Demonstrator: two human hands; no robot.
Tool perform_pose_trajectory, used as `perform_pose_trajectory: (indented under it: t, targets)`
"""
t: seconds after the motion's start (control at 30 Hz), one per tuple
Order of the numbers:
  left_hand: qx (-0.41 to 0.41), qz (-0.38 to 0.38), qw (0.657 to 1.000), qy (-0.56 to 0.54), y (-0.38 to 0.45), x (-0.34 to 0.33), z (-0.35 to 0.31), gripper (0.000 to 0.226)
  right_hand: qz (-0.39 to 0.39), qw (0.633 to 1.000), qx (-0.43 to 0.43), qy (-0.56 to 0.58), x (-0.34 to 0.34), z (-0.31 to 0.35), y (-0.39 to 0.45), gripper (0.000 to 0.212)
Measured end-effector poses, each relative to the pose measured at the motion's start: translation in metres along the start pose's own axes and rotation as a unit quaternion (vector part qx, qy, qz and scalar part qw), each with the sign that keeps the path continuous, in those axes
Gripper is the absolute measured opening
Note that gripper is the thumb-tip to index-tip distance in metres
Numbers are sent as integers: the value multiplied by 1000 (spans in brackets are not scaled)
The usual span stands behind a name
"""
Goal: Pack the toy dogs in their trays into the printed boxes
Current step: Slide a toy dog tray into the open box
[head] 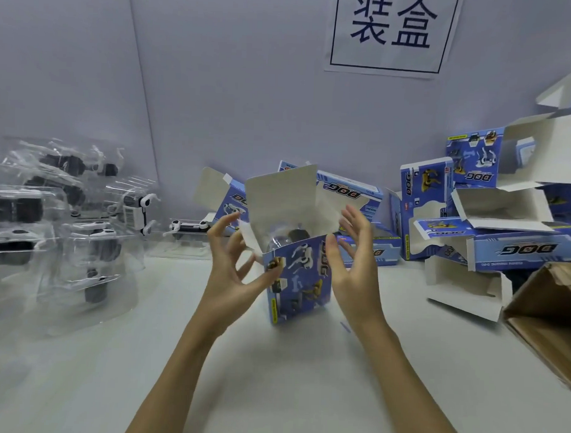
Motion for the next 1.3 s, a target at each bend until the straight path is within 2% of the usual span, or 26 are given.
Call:
perform_pose_trajectory:
  t: [0.07, 0.27, 0.4, 0.47, 0.6, 0.67, 0.77, 0.87, 0.93, 1.13, 1.23, 1.3]
  targets:
    - [25, 35, 998, -40, -1, -7, -1, 91, 38, 999, 7, 16, -2, 0, 0, 52]
    - [38, 56, 997, -40, -2, -10, 0, 76, 41, 999, 3, 32, -11, -4, -4, 52]
    - [35, 58, 998, 19, -3, -10, 5, 70, 18, 1000, 15, -4, -10, -7, -8, 37]
    - [17, 61, 995, 72, -4, -14, 6, 64, 12, 1000, 3, -10, -6, -8, -6, 37]
    - [5, 13, 987, 159, -4, -19, 6, 51, 25, 1000, -16, -2, -6, -13, 0, 37]
    - [3, -15, 989, 149, -1, -21, 2, 42, 29, 999, -38, 23, -9, -16, 2, 28]
    - [-20, -46, 993, 108, 6, -26, -6, 16, 9, 992, -69, 102, -9, -18, 6, 18]
    - [-25, -57, 993, 99, 10, -28, -6, 7, -4, 980, -86, 180, -6, -18, 9, 44]
    - [-14, -62, 994, 83, 10, -27, -4, 9, 16, 977, -98, 188, -9, -18, 10, 52]
    - [35, -52, 998, -22, 10, -28, -2, 26, 28, 952, -149, 267, -11, -24, 11, 43]
    - [23, -73, 994, -76, 11, -28, -5, 48, 26, 947, -150, 284, -9, -27, 9, 34]
    - [12, -73, 995, -71, 13, -27, -5, 62, 24, 954, -136, 266, -10, -27, 8, 25]
Point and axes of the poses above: each hand's wrist, its own y-axis towards the middle knuckle, its own x-axis out of the back of the hand, z = x × y, the point moved 5 cm from there along y, towards the middle knuckle, and after that the axes turned 4 degrees about z, right-handed, at the moved point
